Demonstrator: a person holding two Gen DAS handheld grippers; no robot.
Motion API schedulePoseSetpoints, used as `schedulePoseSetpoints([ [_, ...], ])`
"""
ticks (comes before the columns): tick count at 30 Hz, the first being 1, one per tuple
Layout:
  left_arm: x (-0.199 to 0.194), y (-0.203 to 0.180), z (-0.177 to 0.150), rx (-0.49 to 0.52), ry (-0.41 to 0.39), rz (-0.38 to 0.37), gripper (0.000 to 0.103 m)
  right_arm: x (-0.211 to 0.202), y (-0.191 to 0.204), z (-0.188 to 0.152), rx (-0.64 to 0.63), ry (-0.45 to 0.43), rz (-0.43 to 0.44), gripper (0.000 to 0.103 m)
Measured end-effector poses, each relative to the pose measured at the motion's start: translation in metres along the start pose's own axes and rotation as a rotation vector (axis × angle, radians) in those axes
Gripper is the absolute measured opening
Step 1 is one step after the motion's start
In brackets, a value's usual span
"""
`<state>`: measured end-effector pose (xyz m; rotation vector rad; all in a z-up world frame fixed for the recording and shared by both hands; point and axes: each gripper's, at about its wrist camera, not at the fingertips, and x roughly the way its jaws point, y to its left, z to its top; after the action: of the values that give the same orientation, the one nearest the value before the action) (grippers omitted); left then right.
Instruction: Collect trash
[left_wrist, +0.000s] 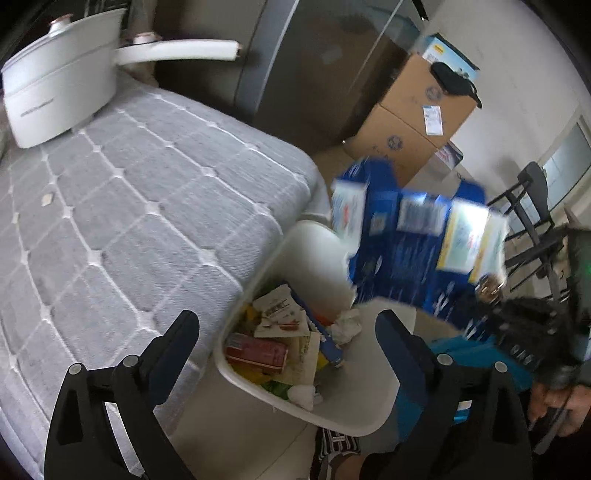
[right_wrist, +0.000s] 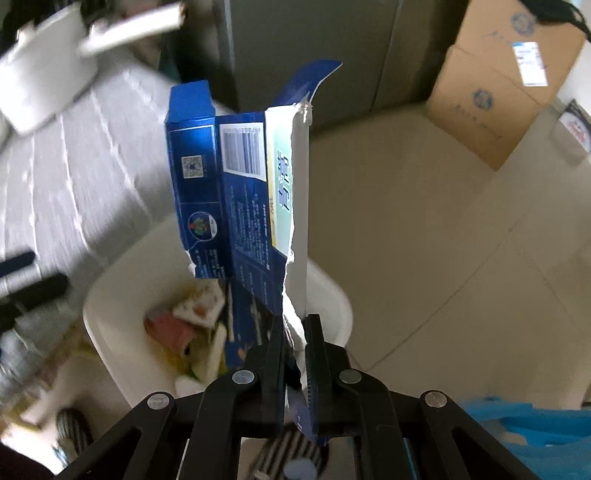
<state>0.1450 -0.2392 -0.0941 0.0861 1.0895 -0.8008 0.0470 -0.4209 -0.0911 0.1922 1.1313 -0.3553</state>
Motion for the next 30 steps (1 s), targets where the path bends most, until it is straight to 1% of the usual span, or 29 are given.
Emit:
schedulePoseSetpoints([
  [3, -0.013, 0.006, -0.003, 0.001, -0.02, 0.011, 0.098, 0.011, 0.01, -0.004, -0.04, 0.047, 0.008, 0.01],
  [5, -0.02, 0.008, -0.002, 0.005, -0.033, 0.026, 0.098, 0.016, 0.016, -0.004, -0.057, 0.069, 0.032, 0.011],
  [6, -0.025, 0.01, -0.003, 0.008, -0.043, 0.039, 0.099, 0.017, 0.017, -0.003, -0.055, 0.075, 0.051, 0.013],
  [7, -0.029, 0.012, -0.003, 0.009, -0.048, 0.047, 0.1, 0.018, 0.017, -0.002, -0.044, 0.078, 0.073, 0.03],
  [8, -0.033, 0.014, -0.003, 0.011, -0.058, 0.062, 0.1, 0.018, 0.016, 0.0, -0.026, 0.075, 0.091, 0.055],
  [10, -0.042, 0.018, -0.004, 0.009, -0.079, 0.092, 0.1, 0.012, 0.013, 0.003, 0.001, 0.044, 0.104, 0.074],
  [12, -0.051, 0.022, -0.003, -0.002, -0.093, 0.137, 0.101, 0.002, 0.012, 0.003, 0.009, 0.0, 0.099, 0.075],
  [14, -0.058, 0.027, -0.003, -0.021, -0.095, 0.199, 0.101, -0.004, 0.012, 0.004, 0.021, -0.025, 0.099, 0.077],
  [16, -0.069, 0.034, -0.005, -0.053, -0.118, 0.285, 0.1, -0.007, 0.014, 0.007, 0.031, -0.041, 0.107, 0.079],
  [18, -0.08, 0.039, -0.007, -0.086, -0.147, 0.343, 0.1, -0.013, 0.023, 0.009, 0.033, -0.074, 0.119, 0.083],
  [20, -0.092, 0.043, -0.01, -0.115, -0.176, 0.361, 0.1, -0.023, 0.033, 0.007, 0.021, -0.12, 0.124, 0.088],
  [22, -0.108, 0.047, -0.015, -0.153, -0.213, 0.357, 0.1, -0.032, 0.045, 0.007, -0.005, -0.167, 0.139, 0.094],
  [24, -0.12, 0.049, -0.023, -0.181, -0.239, 0.372, 0.101, -0.04, 0.058, 0.004, -0.028, -0.209, 0.159, 0.097],
  [26, -0.129, 0.049, -0.031, -0.204, -0.256, 0.404, 0.101, -0.043, 0.069, 0.003, -0.046, -0.232, 0.17, 0.1],
  [28, -0.139, 0.051, -0.042, -0.232, -0.273, 0.453, 0.101, -0.049, 0.084, 0.0, -0.072, -0.262, 0.184, 0.102],
  [30, -0.147, 0.055, -0.052, -0.263, -0.284, 0.483, 0.101, -0.054, 0.098, -0.002, -0.102, -0.287, 0.187, 0.102],
])
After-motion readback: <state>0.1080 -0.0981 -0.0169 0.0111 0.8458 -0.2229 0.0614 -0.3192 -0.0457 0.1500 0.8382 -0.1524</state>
